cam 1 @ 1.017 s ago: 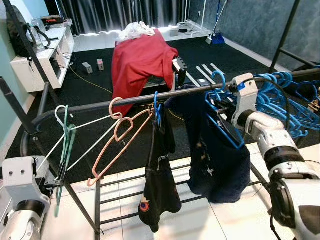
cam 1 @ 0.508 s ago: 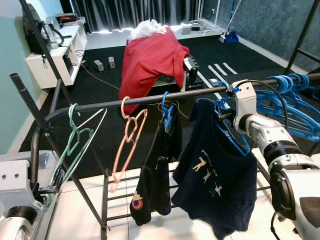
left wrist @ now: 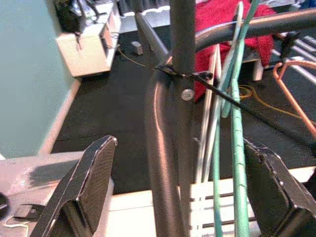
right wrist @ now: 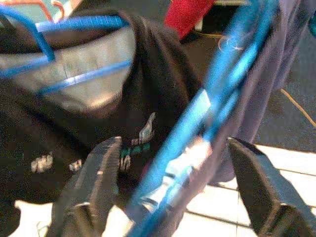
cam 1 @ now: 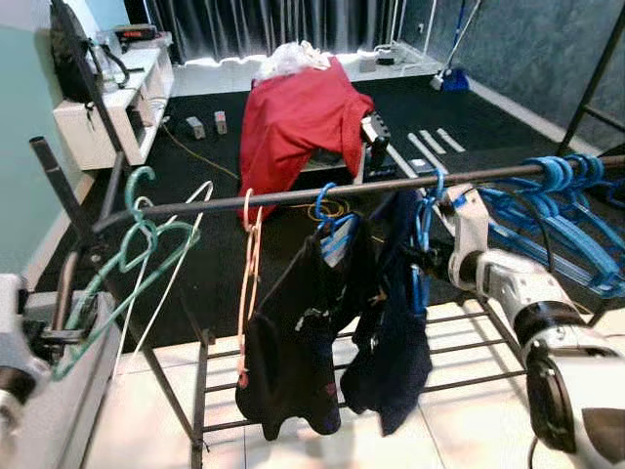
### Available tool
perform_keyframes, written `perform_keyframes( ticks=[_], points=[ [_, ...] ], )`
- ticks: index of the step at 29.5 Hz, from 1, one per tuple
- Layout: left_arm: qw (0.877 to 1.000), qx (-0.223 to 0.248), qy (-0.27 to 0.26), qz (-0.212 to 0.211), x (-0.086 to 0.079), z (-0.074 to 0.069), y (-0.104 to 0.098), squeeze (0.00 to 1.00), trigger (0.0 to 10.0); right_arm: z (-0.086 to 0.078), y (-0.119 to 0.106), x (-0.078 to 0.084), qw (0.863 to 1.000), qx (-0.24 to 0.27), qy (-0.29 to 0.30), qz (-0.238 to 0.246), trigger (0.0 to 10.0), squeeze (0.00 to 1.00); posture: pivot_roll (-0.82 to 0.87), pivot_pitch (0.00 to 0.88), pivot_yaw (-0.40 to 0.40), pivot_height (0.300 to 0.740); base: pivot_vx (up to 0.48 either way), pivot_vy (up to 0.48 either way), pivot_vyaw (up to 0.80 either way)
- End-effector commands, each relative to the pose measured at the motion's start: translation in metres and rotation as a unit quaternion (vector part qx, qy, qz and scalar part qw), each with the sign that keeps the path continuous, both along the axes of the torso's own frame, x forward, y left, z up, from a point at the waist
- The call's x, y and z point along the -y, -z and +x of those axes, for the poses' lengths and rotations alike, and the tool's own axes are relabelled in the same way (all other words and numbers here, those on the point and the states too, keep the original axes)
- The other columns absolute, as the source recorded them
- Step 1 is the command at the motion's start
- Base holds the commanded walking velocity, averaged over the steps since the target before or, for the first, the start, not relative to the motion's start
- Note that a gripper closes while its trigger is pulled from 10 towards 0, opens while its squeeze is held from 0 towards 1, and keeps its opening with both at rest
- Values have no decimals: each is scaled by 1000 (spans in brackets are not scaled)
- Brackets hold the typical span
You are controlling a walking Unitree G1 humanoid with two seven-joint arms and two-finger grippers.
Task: Hang hanger
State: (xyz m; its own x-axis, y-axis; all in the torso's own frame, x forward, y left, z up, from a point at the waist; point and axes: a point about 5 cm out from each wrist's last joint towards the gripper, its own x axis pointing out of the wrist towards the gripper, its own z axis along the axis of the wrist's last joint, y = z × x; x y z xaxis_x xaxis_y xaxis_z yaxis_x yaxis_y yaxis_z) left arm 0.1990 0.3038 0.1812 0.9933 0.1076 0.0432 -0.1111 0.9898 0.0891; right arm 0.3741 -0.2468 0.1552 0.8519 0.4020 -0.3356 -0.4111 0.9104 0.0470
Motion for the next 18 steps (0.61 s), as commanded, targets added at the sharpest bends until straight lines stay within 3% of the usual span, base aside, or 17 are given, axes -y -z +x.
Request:
perform_keyframes(
  ticks=[1,3,4,5,6,8,9,10,11,12,13,14,18],
  points=[
    [999,21,25,5,-2,-3,-14,0,10000,-1,-5,0,1000,18,-14,16,10000,1000,167,0,5,740,0,0,0],
    [999,21,25,5,-2,-3,-14,0,10000,-1,-5,0,1000,18,-14,16,10000,1000,167,0,5,740,0,0,0],
    [998,5,64,1,-2,-7,-15,0,10000,-6,-3,2,999,27,-32,29,10000,1000,160,0,6,740,0,0,0],
    [998,5,64,1,-2,-7,-15,0,10000,-6,-3,2,999,27,-32,29,10000,1000,160,0,6,740,0,0,0],
    [989,-39,140,10,-2,-17,-13,0,10000,-21,9,-4,994,25,-84,60,10000,945,127,0,4,740,0,0,0],
    [989,-39,140,10,-2,-17,-13,0,10000,-21,9,-4,994,25,-84,60,10000,945,127,0,4,740,0,0,0],
    [974,-79,210,5,2,-26,-10,0,10000,-36,19,-12,988,19,-127,87,10000,94,123,0,4,740,0,0,0],
    [956,-117,270,0,10,-34,-5,0,10000,-48,27,-21,980,11,-162,119,10000,0,111,0,6,740,0,0,0],
    [956,-117,270,0,10,-34,-5,0,10000,-48,27,-21,980,11,-162,119,10000,0,111,0,6,740,0,0,0],
    [938,-145,315,-6,18,-40,0,0,10000,-57,32,-28,973,6,-183,141,10000,0,111,0,6,740,0,0,0],
    [938,-145,315,-6,18,-40,0,0,10000,-57,32,-28,973,6,-183,141,10000,0,111,0,6,740,0,0,0],
    [927,-162,339,-12,24,-43,3,0,10000,-62,35,-32,969,5,-192,156,10000,0,97,0,7,740,0,0,0],
    [913,-152,376,-33,37,-41,-1,0,10000,-70,39,-42,958,7,-207,197,10000,0,87,0,6,740,0,0,0]
  ],
)
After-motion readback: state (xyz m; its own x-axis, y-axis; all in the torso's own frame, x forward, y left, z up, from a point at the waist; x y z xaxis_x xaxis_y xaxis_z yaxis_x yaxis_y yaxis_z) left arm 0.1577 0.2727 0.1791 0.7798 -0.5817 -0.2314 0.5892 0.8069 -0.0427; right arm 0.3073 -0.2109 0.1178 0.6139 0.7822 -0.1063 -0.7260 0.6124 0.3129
